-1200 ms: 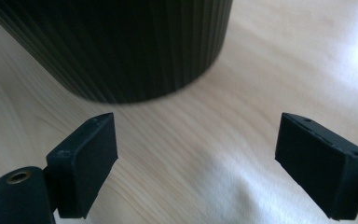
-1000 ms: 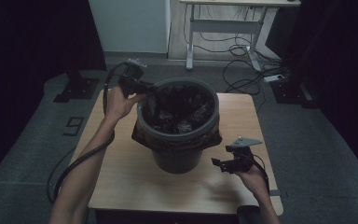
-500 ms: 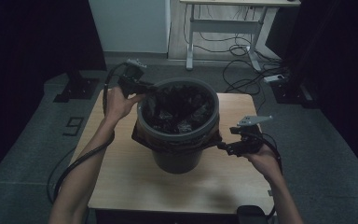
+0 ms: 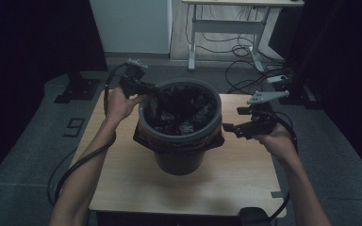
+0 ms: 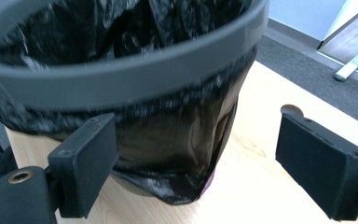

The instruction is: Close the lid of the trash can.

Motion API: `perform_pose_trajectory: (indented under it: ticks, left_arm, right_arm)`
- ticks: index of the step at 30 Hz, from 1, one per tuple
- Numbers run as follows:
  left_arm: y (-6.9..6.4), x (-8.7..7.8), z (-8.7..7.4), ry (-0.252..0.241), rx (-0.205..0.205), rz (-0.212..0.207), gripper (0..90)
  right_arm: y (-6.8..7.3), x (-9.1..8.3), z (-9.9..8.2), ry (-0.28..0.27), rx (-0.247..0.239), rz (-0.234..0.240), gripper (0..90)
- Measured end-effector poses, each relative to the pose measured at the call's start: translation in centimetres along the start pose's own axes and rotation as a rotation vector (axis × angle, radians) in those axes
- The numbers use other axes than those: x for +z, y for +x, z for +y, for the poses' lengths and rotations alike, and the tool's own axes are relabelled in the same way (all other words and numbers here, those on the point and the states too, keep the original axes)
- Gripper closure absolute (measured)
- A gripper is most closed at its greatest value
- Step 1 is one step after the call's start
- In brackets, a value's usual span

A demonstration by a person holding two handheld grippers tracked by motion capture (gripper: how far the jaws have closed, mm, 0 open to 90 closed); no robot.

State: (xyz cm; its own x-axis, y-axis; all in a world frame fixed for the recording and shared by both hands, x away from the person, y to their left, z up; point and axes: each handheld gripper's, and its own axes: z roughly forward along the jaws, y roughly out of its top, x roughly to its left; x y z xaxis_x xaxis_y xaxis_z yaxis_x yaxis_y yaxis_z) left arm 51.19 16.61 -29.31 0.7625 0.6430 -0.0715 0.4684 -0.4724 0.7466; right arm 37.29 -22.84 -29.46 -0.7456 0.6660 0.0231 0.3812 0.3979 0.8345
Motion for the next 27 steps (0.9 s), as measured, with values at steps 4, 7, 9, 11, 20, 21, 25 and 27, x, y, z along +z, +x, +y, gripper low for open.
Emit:
perform_pose_trajectory:
  ticks: [4, 7, 9, 11, 20, 21, 25, 27]
  left_arm:
    - [0.0, 0.0, 0.0, 0.001, 0.001, 0.001, 73.2]
    - [0.0, 0.0, 0.0, 0.003, 0.001, 0.001, 73.1]
    - [0.0, 0.0, 0.0, 0.005, 0.004, 0.002, 73.1]
    - [0.0, 0.0, 0.0, 0.004, 0.004, 0.003, 73.1]
    - [0.0, 0.0, 0.1, 0.007, 0.003, 0.007, 72.2]
    - [0.0, 0.0, 0.1, 0.008, 0.002, 0.007, 72.0]
    - [-0.1, 0.0, 0.1, 0.008, 0.001, 0.008, 71.8]
    - [-0.1, 0.0, 0.0, 0.007, -0.001, 0.007, 71.8]
  right_arm:
    - [0.0, -0.3, 2.0, -0.004, -0.014, 0.0, 12.1]
    - [0.6, 0.0, 3.7, -0.01, -0.038, 0.018, 12.1]
    - [1.0, 0.4, 4.5, -0.011, -0.051, 0.033, 12.1]
    - [1.5, 1.1, 5.3, -0.007, -0.068, 0.056, 12.1]
    - [3.3, 5.4, 5.1, 0.041, -0.127, 0.155, 12.2]
    - [3.2, 5.8, 4.8, 0.044, -0.124, 0.162, 12.4]
    - [3.1, 6.4, 3.9, 0.024, -0.113, 0.171, 12.9]
    - [3.2, 6.6, 3.5, 0.019, -0.123, 0.156, 13.4]
